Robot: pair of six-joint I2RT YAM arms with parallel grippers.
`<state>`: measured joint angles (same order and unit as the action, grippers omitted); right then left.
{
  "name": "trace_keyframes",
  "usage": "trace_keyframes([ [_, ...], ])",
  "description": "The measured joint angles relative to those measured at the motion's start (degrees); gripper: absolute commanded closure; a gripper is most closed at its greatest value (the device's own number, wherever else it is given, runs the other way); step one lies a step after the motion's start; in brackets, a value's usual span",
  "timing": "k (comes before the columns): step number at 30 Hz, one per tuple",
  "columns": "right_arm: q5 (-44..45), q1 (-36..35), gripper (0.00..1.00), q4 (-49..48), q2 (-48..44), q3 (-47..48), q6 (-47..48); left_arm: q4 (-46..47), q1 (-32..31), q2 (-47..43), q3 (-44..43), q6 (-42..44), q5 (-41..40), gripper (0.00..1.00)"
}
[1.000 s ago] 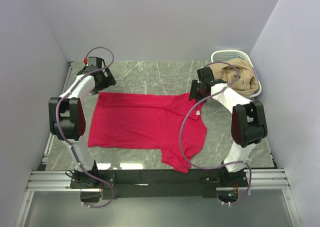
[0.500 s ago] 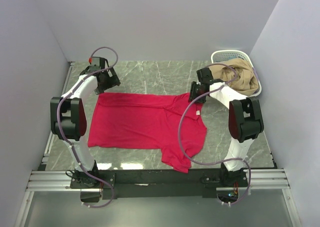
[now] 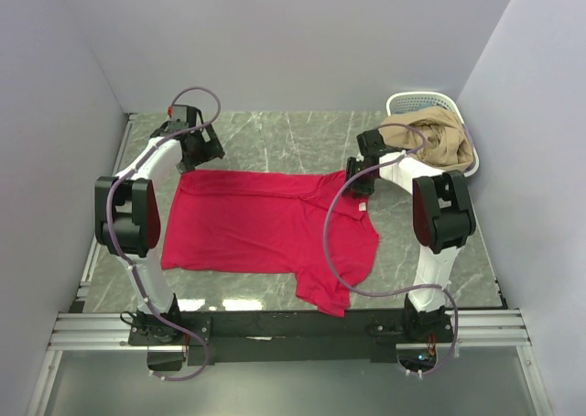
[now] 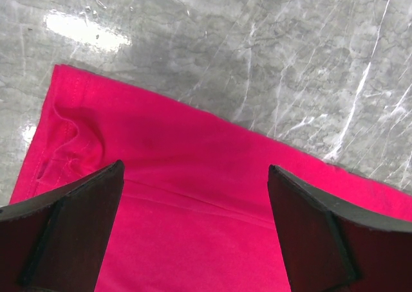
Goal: Fold and stack the t-shirts
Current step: Fold the tshirt
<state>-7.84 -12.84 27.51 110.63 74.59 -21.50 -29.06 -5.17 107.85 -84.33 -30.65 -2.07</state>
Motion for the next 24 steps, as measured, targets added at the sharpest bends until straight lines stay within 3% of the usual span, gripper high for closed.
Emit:
trace_keyframes([
  [7, -0.7, 0.0, 1.00, 0.0, 0.3, 0.0, 0.9, 0.0, -0.8, 1.2, -0.2, 0.0, 0.3, 0.02],
  [15, -1.3, 0.0, 1.00, -1.1, -1.3, -1.1, 1.7, -0.2, -1.0, 1.9, -0.9, 0.1, 0.3, 0.03],
  [24, -1.4, -0.5, 1.00, -1.2, -12.1, -3.8, 2.5, -0.3, -1.3, 1.9, -1.2, 0.2, 0.3, 0.03],
])
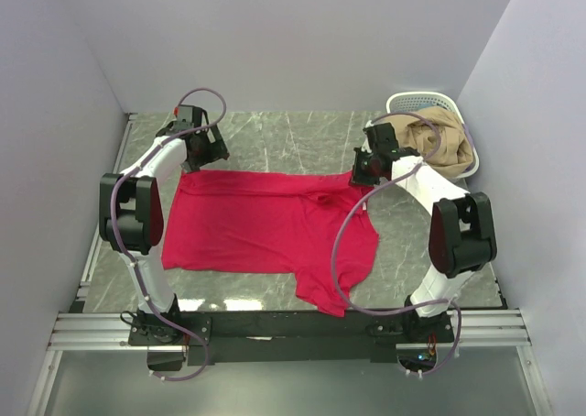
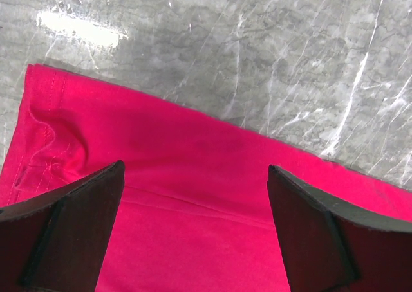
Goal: Fold and stack the t-shirts
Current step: Fold the tshirt
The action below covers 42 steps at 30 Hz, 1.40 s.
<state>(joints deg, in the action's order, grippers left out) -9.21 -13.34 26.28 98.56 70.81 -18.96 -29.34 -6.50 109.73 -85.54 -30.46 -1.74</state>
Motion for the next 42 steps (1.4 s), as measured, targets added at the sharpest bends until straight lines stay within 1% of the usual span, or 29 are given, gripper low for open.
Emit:
trace_keyframes([
  [7, -0.2, -3.0, 1.00, 2.1, -1.3, -1.1, 0.9, 0.0, -0.6, 0.0, 0.0, 0.0, 0.4, 0.02],
  [13, 1.0, -8.0, 1.00, 4.1, -1.3, -6.2, 0.6, 0.0, -1.4, 0.0, -0.1, 0.0, 0.5, 0.02],
  [16, 4.0, -8.2, 1.00, 4.4, -1.3, -6.7, -0.4, 0.0, -1.6, 0.0, -0.2, 0.0, 0.5, 0.02],
  [20, 10.8, -8.0, 1.00, 3.6, -1.2, -6.1, -1.8, 0.0, -1.9, 0.0, -0.4, 0.1, 0.5, 0.02],
  [24, 15.6, -7.6, 1.00, 3.5, 0.2, -1.3, -2.3, 0.0, -2.2, 0.0, -0.4, 0.4, 1.1, 0.02],
  [27, 17.4, -6.9, 0.94, 3.1, 3.6, 5.1, -2.3, 0.1, -2.8, 0.0, -0.4, 0.5, 1.6, 0.02],
  [29, 18.6, -6.6, 0.71, 3.0, 7.3, 10.0, -2.3, 0.1, -3.3, 0.0, -0.4, 0.7, 1.8, 0.02],
  [30, 19.1, -6.4, 0.63, 3.1, 9.1, 12.1, -2.4, 0.0, -3.6, 0.0, -0.5, 0.8, 1.8, 0.02],
  [31, 19.5, -6.3, 0.61, 3.0, 10.7, 13.5, -2.5, 0.0, -3.9, 0.0, -0.5, 0.9, 1.9, 0.02],
  [34, 20.5, -6.3, 0.58, 3.5, 13.1, 13.9, -2.4, 0.0, -4.5, 0.0, -0.6, 1.0, 1.9, 0.02],
  [36, 20.7, -6.4, 0.57, 3.0, 13.0, 11.4, -2.4, 0.0, -4.8, 0.0, -0.6, 1.1, 1.9, 0.02],
  [38, 20.9, -6.8, 0.57, 3.1, 11.8, 8.6, -2.1, 0.0, -4.9, 0.0, -0.6, 1.1, 1.9, 0.02],
  [42, 20.8, -8.8, 0.57, 4.1, 6.6, 3.1, -1.5, 0.0, -5.0, 0.0, -0.6, 1.1, 2.0, 0.01],
])
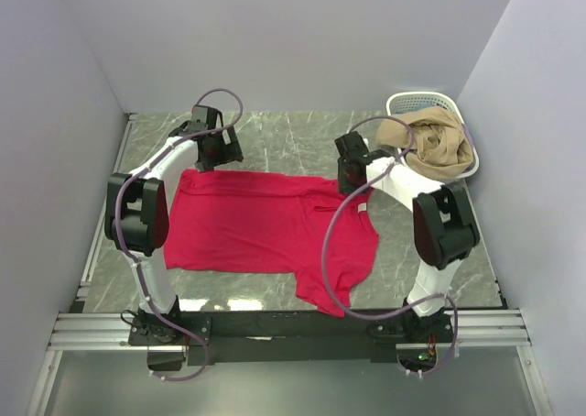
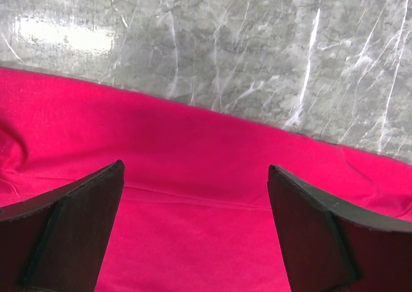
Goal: Fold and stack the t-shirts
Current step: Fold the tshirt
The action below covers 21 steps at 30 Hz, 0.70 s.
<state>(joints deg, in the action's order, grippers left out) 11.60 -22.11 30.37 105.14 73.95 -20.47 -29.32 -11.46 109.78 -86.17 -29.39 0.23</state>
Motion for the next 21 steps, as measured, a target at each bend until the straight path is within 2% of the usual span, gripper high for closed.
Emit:
trace_keyframes([
  [8, -1.7, -4.7, 0.55, 0.5, -8.8, -1.6, -0.3, 0.0, -0.1, 0.0, 0.0, 0.0, 0.0, 0.01],
  [21, -6.8, -7.5, 0.55, -0.3, -4.3, -2.7, -2.5, -0.1, -0.2, 0.0, 0.0, 0.1, 0.0, 0.01],
])
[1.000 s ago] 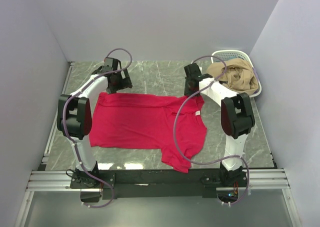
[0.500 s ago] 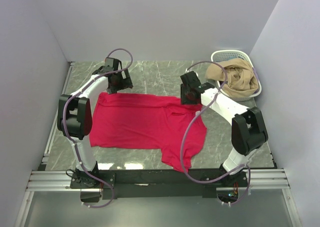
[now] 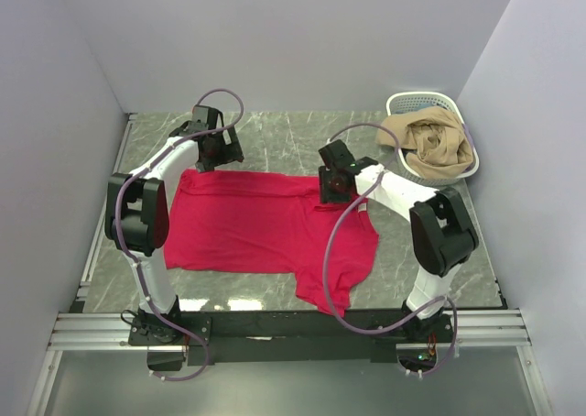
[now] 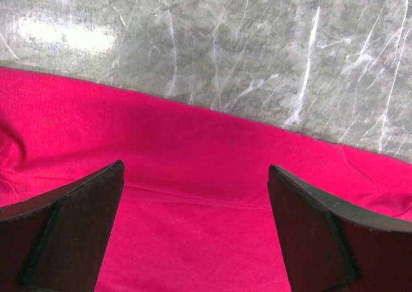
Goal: Fold and stack the t-shirts
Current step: Fold the tshirt
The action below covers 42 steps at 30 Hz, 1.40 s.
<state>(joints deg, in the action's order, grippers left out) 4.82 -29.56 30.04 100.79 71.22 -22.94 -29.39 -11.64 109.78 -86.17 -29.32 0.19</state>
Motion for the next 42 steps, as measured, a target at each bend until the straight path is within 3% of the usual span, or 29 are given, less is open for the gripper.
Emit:
trace_keyframes([
  [14, 0.3, -4.7, 0.54, 0.3, 5.9, 3.5, 1.2, 0.0, 0.0, 0.0, 0.0, 0.2, 0.0, 0.01],
  [28, 8.1, -6.8, 0.56, 2.7, 14.5, 10.1, 5.5, 0.0, 0.0, 0.0, 0.0, 0.2, 0.0, 0.01],
  [31, 9.4, -6.8, 0.63, 3.1, 14.5, 10.1, 5.9, 0.0, 0.0, 0.0, 0.0, 0.2, 0.0, 0.01],
  [34, 10.4, -6.8, 0.78, 3.6, 14.5, 10.2, 6.2, 0.0, 0.0, 0.0, 0.0, 0.2, 0.0, 0.01],
  [35, 10.7, -6.8, 0.88, 3.7, 14.5, 10.2, 6.2, 0.0, 0.0, 0.0, 0.0, 0.2, 0.0, 0.01],
  [38, 10.9, -6.8, 0.97, 3.7, 14.5, 10.2, 6.4, 0.0, 0.0, 0.0, 0.0, 0.2, 0.0, 0.01],
  [42, 10.8, -6.8, 0.99, 3.9, 14.4, 10.2, 6.5, 0.0, 0.0, 0.0, 0.0, 0.2, 0.0, 0.01],
])
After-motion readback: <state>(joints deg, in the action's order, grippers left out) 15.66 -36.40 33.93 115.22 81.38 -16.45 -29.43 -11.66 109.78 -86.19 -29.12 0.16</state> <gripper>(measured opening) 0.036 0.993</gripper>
